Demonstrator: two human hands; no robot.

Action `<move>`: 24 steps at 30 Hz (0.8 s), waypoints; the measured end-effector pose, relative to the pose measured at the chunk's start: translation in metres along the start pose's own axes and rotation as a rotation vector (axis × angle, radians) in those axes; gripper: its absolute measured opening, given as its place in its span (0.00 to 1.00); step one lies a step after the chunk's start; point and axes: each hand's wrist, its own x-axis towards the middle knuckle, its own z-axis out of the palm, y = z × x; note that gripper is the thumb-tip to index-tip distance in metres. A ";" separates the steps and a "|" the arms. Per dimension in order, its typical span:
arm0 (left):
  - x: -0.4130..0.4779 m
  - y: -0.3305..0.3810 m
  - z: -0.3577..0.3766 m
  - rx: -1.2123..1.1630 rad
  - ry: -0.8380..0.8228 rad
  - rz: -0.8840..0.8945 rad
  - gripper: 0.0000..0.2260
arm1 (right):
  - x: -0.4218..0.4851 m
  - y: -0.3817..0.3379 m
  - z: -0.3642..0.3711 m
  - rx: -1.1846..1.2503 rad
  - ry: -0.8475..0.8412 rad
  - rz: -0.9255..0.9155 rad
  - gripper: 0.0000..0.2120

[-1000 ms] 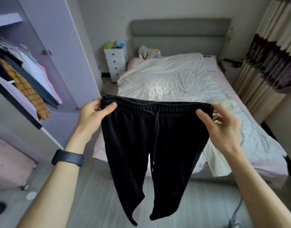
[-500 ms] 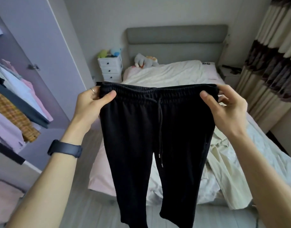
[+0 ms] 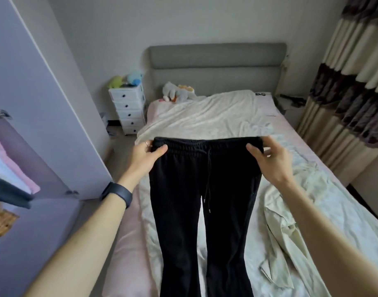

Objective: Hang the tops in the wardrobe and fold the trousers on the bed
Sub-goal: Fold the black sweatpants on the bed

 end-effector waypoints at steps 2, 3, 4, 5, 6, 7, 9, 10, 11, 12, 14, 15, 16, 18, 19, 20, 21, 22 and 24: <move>0.022 -0.019 0.016 0.046 -0.025 -0.027 0.06 | 0.014 0.024 0.019 -0.042 -0.070 0.054 0.05; 0.027 -0.029 0.022 0.067 -0.032 -0.049 0.06 | 0.017 0.034 0.025 -0.061 -0.084 0.071 0.06; 0.035 -0.040 0.028 0.095 -0.038 -0.069 0.06 | 0.021 0.046 0.033 -0.079 -0.090 0.081 0.07; 0.043 -0.050 0.034 0.115 -0.044 -0.095 0.06 | 0.026 0.058 0.042 -0.086 -0.098 0.098 0.08; 0.052 -0.063 0.042 0.140 -0.041 -0.119 0.05 | 0.032 0.072 0.052 -0.094 -0.112 0.114 0.08; 0.058 -0.075 0.048 0.161 -0.041 -0.142 0.05 | 0.035 0.084 0.061 -0.096 -0.123 0.132 0.07; 0.069 -0.099 0.060 0.218 -0.029 -0.187 0.05 | 0.041 0.109 0.077 -0.113 -0.149 0.166 0.07; 0.078 -0.109 0.068 0.240 -0.040 -0.208 0.06 | 0.047 0.121 0.084 -0.138 -0.168 0.181 0.08; 0.085 -0.118 0.074 0.259 -0.055 -0.227 0.06 | 0.053 0.131 0.090 -0.174 -0.182 0.192 0.09; 0.094 -0.125 0.080 0.286 -0.072 -0.249 0.05 | 0.061 0.141 0.097 -0.202 -0.194 0.211 0.10; 0.114 -0.138 0.093 0.277 -0.084 -0.316 0.05 | 0.077 0.158 0.112 -0.207 -0.221 0.252 0.10; 0.134 -0.146 0.101 0.260 -0.079 -0.341 0.05 | 0.093 0.169 0.126 -0.193 -0.220 0.267 0.09; 0.140 -0.149 0.105 0.255 -0.075 -0.360 0.05 | 0.098 0.173 0.132 -0.166 -0.225 0.275 0.08; 0.168 -0.160 0.115 0.282 -0.052 -0.370 0.05 | 0.122 0.186 0.154 -0.124 -0.234 0.294 0.05; 0.187 -0.166 0.119 0.294 -0.039 -0.365 0.05 | 0.140 0.192 0.168 -0.132 -0.224 0.281 0.04; 0.207 -0.170 0.123 0.289 -0.017 -0.361 0.06 | 0.159 0.196 0.181 -0.136 -0.216 0.279 0.04; 0.231 -0.174 0.128 0.292 0.014 -0.353 0.06 | 0.183 0.202 0.197 -0.138 -0.196 0.267 0.05; 0.255 -0.176 0.131 0.309 0.039 -0.336 0.07 | 0.205 0.206 0.211 -0.132 -0.179 0.255 0.06; 0.308 -0.189 0.146 0.363 0.075 -0.287 0.07 | 0.250 0.226 0.247 -0.168 -0.144 0.220 0.10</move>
